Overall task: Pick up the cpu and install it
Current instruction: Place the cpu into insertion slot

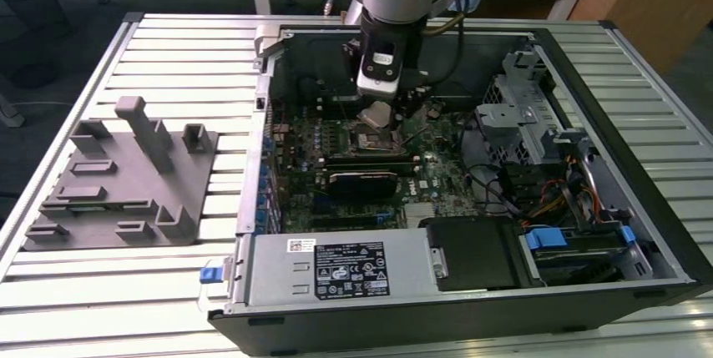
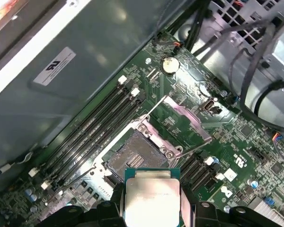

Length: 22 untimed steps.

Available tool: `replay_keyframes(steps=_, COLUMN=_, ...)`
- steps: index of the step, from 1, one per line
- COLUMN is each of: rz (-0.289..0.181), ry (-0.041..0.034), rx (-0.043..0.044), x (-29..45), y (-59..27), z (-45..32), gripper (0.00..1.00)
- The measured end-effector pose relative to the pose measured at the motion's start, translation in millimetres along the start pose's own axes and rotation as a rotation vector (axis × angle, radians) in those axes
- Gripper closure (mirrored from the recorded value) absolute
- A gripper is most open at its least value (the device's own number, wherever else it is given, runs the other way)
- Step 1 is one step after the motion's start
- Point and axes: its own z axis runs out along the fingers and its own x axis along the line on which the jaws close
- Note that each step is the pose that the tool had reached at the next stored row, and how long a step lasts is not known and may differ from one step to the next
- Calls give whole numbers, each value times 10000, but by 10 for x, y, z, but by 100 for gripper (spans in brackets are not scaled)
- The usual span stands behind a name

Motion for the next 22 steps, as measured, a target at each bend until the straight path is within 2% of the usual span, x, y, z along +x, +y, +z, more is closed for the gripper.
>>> replay_keyframes(steps=13, rz=1419, ry=-39, rx=-14, x=0, y=0, z=1, gripper=45)
replay_keyframes(steps=22, rz=2939, ry=-81, rx=-27, x=0, y=0, z=5, gripper=45)
